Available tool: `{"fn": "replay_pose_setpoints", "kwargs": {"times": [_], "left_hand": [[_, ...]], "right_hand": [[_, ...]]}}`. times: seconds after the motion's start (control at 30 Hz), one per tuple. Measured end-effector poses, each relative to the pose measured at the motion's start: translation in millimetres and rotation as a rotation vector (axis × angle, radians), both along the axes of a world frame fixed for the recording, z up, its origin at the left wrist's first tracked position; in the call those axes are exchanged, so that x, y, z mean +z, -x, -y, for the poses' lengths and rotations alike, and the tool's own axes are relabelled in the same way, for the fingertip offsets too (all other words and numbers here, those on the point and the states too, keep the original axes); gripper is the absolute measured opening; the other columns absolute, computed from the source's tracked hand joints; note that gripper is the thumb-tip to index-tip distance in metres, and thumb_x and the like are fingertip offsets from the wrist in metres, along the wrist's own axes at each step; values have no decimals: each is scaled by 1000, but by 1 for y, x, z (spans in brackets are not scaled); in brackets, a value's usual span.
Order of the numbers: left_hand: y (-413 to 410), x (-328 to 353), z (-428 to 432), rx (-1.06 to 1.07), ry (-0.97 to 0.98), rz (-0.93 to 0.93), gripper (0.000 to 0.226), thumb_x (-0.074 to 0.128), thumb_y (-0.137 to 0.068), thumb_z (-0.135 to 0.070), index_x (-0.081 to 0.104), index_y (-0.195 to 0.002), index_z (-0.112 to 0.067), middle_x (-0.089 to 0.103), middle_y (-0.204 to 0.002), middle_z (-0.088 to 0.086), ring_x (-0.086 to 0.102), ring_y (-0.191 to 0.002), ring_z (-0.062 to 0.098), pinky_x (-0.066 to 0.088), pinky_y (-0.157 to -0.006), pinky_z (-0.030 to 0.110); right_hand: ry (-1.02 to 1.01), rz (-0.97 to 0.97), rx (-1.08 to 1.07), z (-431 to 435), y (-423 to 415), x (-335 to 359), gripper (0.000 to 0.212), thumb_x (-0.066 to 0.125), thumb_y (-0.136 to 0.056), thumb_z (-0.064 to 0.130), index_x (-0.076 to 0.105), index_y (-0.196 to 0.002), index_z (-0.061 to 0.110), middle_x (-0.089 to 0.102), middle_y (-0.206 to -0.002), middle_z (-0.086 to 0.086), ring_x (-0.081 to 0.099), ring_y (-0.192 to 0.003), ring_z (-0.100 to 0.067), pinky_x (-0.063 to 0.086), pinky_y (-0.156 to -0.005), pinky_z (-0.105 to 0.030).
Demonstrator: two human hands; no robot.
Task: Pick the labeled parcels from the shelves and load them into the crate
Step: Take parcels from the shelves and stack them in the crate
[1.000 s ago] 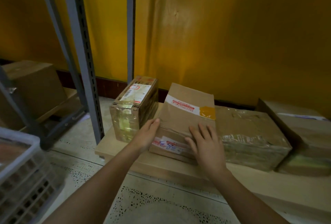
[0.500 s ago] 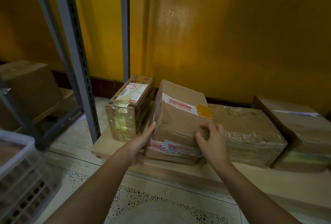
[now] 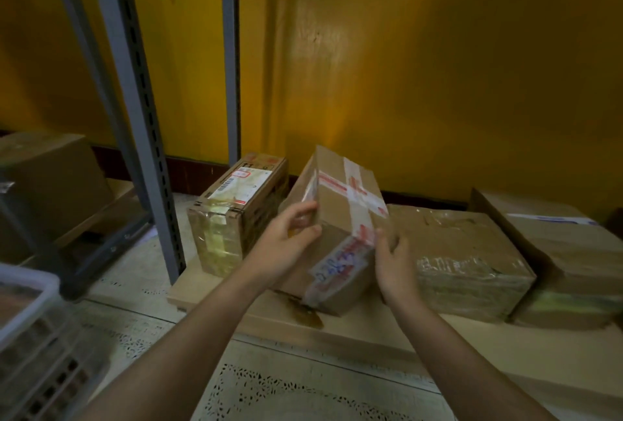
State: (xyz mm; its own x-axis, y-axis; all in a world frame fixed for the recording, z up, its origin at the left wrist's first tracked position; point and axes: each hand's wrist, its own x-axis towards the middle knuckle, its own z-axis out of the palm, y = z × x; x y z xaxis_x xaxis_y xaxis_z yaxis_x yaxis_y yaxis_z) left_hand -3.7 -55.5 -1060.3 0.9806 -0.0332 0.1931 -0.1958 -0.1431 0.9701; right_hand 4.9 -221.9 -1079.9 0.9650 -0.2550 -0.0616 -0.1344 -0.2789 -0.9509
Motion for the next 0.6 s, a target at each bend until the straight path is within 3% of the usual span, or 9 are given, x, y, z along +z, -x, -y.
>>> {"fn": "replay_pose_setpoints", "kwargs": {"times": [0.07,0.13,0.23,0.33,0.4,0.43,0.5,0.57,0.6], "left_hand": [[1,-3,7,-75,-66,8,32,47,-93,-6,53,-120,-22,48,-131,-4,46,-115,2,40,-81,-1],[2,-7,16,-164,-121,-21,35,40,-95,-2,52,-124,-16,41,-133,-10,37,-122,0,34,-81,-7],[0,-11,20,-196,-146,-46,37,38,-93,5,53,-124,-8,45,-134,-1,42,-122,7,37,-78,-5],[-8,-21,7,129,-247,-88,33,53,-90,-8,53,-124,-7,48,-132,6,48,-119,16,41,-92,13],[-7,-33,-2,337,-275,-341,66,64,-82,-35,37,-137,-11,39,-140,12,39,-128,29,37,-103,34],[-4,-37,-3,350,-193,-515,78,65,-78,-43,30,-140,-12,38,-141,12,39,-127,31,37,-101,35],[3,-43,0,251,35,-682,56,62,-82,-42,46,-128,-14,59,-120,8,56,-106,25,45,-82,31],[4,-48,3,222,217,-616,18,62,-85,-34,60,-95,-20,69,-79,-3,65,-71,11,52,-57,21],[3,-48,3,250,249,-533,9,62,-85,-29,59,-85,-20,67,-72,-6,64,-61,7,51,-50,19]], "right_hand": [[332,200,-36,11,-6,4,56,41,-95,37,21,-146,26,21,-151,-6,31,-129,-23,37,-101,-44],[492,274,112,18,-12,15,58,40,-90,54,28,-143,34,16,-155,3,11,-142,-22,14,-114,-50],[437,177,369,16,-16,25,85,45,-71,76,28,-143,34,30,-150,5,29,-136,-20,31,-108,-51],[464,192,331,11,-20,24,77,53,-78,61,26,-144,31,35,-146,3,38,-130,-20,39,-103,-49],[445,216,291,9,-19,21,72,52,-81,53,25,-143,30,36,-145,1,37,-130,-22,38,-103,-50],[446,227,273,7,-17,20,71,52,-80,50,26,-143,30,36,-144,0,36,-130,-22,37,-103,-50],[436,249,251,4,-12,20,70,53,-78,46,28,-142,30,37,-142,-1,36,-129,-22,37,-103,-51],[416,269,258,3,-9,20,70,55,-76,44,28,-140,35,37,-139,-1,35,-128,-22,38,-102,-51],[393,276,256,4,-7,20,70,55,-74,43,28,-139,37,37,-138,-1,35,-127,-21,38,-102,-50]]}}
